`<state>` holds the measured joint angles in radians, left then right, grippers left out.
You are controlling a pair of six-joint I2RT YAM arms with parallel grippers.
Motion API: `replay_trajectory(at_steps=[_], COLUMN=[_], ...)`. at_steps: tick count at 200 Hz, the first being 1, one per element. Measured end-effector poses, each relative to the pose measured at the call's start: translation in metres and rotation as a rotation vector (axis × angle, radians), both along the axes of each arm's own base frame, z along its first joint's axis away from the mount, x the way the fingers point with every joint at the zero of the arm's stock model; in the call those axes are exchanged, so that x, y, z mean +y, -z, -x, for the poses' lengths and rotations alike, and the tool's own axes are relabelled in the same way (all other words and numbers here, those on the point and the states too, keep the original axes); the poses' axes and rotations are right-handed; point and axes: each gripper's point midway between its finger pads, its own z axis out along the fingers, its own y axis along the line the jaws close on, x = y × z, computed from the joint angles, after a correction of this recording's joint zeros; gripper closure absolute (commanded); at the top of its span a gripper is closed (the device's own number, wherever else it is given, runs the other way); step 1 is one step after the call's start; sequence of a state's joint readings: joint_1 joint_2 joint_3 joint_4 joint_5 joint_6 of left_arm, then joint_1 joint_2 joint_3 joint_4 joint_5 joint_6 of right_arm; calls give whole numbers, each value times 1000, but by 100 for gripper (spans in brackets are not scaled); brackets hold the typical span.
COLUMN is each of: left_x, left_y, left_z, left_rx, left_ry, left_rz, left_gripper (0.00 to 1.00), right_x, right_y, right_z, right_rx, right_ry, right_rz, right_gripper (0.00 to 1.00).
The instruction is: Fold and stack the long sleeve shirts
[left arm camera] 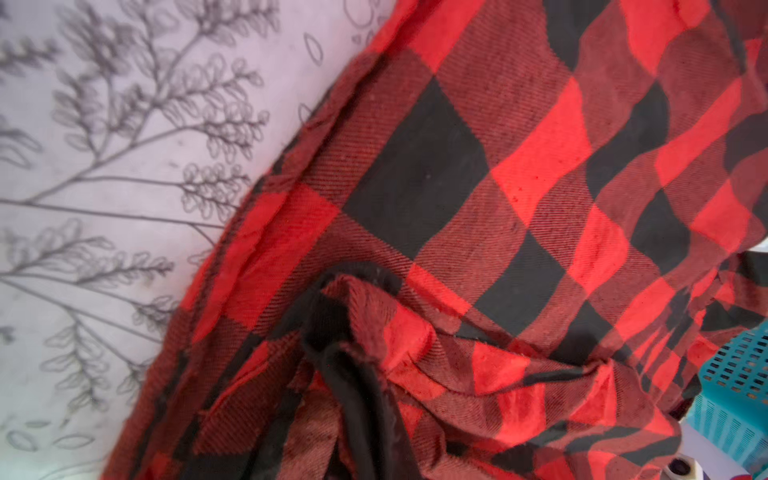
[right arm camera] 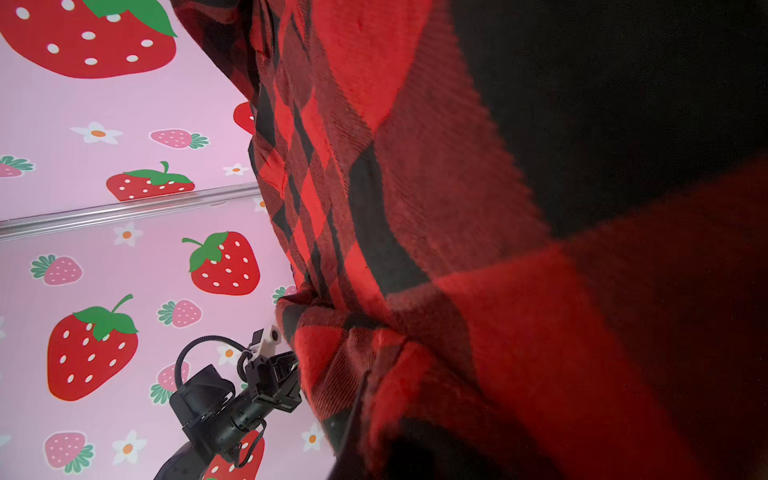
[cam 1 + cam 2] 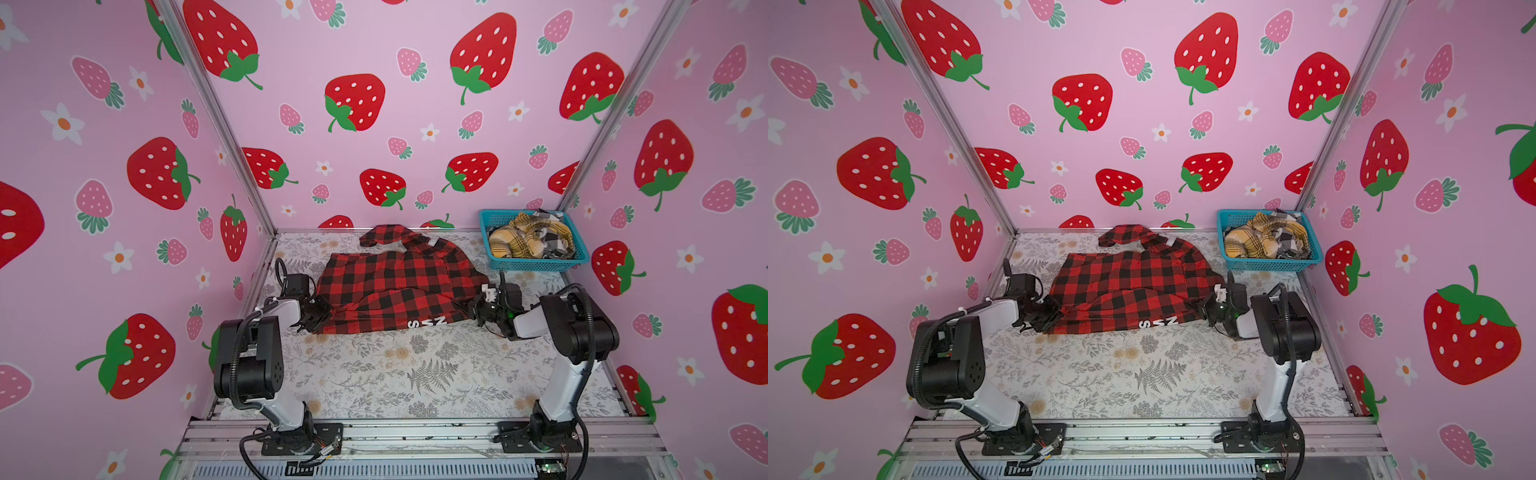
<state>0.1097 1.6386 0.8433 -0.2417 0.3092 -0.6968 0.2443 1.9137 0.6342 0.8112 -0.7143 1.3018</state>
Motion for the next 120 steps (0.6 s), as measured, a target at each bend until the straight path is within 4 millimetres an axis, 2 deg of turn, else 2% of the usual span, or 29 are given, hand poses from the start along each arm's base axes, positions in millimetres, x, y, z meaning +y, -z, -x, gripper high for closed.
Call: replay_trajectory(at_steps=[5,7,9,21,30,40,52,66,95,109,120], left_x=[0,0,1,2,3,7,12,18,25,26,25], left_y=[-1,-1,-2,-6,-9,-14,-21,-34,-61,-64,-60], left_z=[0,0,0,1,2,5,9,14,21,23,26], left_rx=[-1,-2,-4,-10,-12,-10,-10,-24,-46,-35,-8], left_ry=[-1,-1,-2,-3,-8,-24,-48,-66,-88,-92,-92], left_rz=[-3,-3,-4,-15,-22,-38,-55,-83,-120,-125,-119], left_gripper=[99,96,90,63,51,39,33,31,28,28,28], right_x=[0,0,0,0,0,0,0,0,-1,-3,-5], right_y=[0,0,0,0,1,2,-2,-8,-18,-19,-17], right_z=[0,0,0,0,0,1,1,2,8,12,15], right_rx=[0,0,0,2,1,8,-9,-19,-26,-20,-2], right_ry=[0,0,0,0,-2,1,-5,-9,-21,-27,-30], right_rz=[0,0,0,0,4,3,9,17,50,72,92], right_gripper=[100,100,99,81,67,60,54,50,49,49,49])
